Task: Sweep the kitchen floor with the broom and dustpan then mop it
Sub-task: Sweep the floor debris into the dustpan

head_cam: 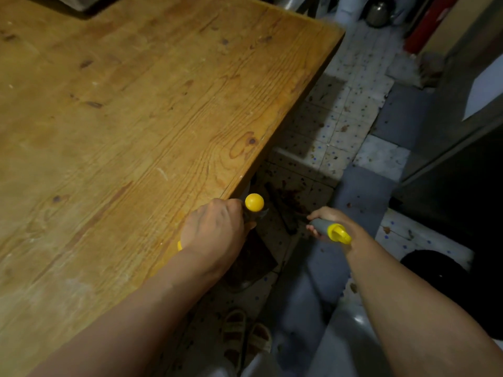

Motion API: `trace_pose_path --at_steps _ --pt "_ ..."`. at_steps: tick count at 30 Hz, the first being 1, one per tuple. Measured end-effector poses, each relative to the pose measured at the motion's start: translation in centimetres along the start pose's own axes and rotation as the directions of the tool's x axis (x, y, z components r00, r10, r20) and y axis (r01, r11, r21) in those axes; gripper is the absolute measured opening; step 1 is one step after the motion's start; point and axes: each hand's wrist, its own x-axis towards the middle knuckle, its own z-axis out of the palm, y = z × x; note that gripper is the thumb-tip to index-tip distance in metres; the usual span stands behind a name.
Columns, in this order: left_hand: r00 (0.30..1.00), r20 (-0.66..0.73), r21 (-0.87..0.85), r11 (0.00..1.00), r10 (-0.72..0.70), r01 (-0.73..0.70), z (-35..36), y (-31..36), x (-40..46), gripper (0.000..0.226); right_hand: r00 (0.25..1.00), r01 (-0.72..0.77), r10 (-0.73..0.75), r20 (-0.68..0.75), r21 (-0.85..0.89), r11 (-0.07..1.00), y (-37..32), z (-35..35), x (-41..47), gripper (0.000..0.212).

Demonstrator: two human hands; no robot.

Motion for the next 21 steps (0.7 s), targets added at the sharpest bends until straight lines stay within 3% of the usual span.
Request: trace_pose_path --at_steps 4,7,21 --pt "0.999 0.008 -0.010 0.999 0.036 -0.036 -0.5 -0.7 -0.1 0.038 0.999 -0.025 0.021 0.044 0.106 0.994 0.5 1.7 -1.8 0.012" --pt "0.999 0.012 -0.036 0.999 0.030 -0.030 -0.9 -0.9 0.0 0.034 0.997 -0.029 0.017 0.069 0.174 0.984 0.3 2.6 -2.3 0.018" --pt "0.998 0.035 0.002 0.999 -0.053 0.053 -2.2 3.8 6.1 0.031 0.972 -0.124 0.064 0.228 0.259 0.958 -5.0 -0.4 3.0 0.020"
